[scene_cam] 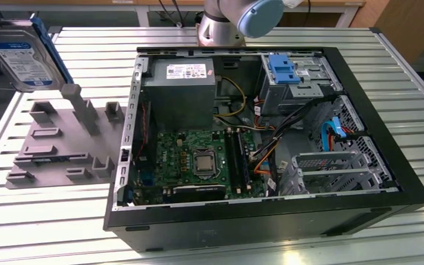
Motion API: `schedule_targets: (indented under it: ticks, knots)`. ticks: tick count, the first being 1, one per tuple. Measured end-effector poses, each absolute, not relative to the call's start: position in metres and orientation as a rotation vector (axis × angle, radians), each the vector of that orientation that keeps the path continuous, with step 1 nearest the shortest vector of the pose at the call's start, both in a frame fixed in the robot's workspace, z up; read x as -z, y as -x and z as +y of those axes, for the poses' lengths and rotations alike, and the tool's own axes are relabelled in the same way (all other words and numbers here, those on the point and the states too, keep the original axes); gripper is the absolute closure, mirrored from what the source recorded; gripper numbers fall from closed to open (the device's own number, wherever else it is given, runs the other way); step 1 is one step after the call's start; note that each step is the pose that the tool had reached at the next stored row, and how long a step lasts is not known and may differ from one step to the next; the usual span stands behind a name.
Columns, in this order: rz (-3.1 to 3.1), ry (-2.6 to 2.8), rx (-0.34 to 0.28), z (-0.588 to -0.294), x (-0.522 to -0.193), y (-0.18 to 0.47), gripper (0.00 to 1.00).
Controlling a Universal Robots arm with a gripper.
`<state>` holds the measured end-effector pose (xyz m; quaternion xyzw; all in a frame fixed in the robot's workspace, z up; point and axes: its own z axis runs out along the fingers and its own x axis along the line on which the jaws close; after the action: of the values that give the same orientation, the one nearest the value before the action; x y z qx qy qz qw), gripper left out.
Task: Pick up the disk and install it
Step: 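Pick up the disk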
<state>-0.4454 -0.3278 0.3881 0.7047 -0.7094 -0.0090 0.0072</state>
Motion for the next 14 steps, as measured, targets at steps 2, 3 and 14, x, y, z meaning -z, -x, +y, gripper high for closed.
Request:
schedule_targets:
  ticks: [2, 3, 14]
  knots:
    - [-2.219, -2.204, 0.028, -0.3278, -0.3887, 0.4454, 0.64]
    - [-2.219, -2.204, 0.028, -0.3278, -0.3891, 0.4454, 0.64]
    - [-2.218, -2.204, 0.028, -0.3278, -0.3926, 0.4454, 0.64]
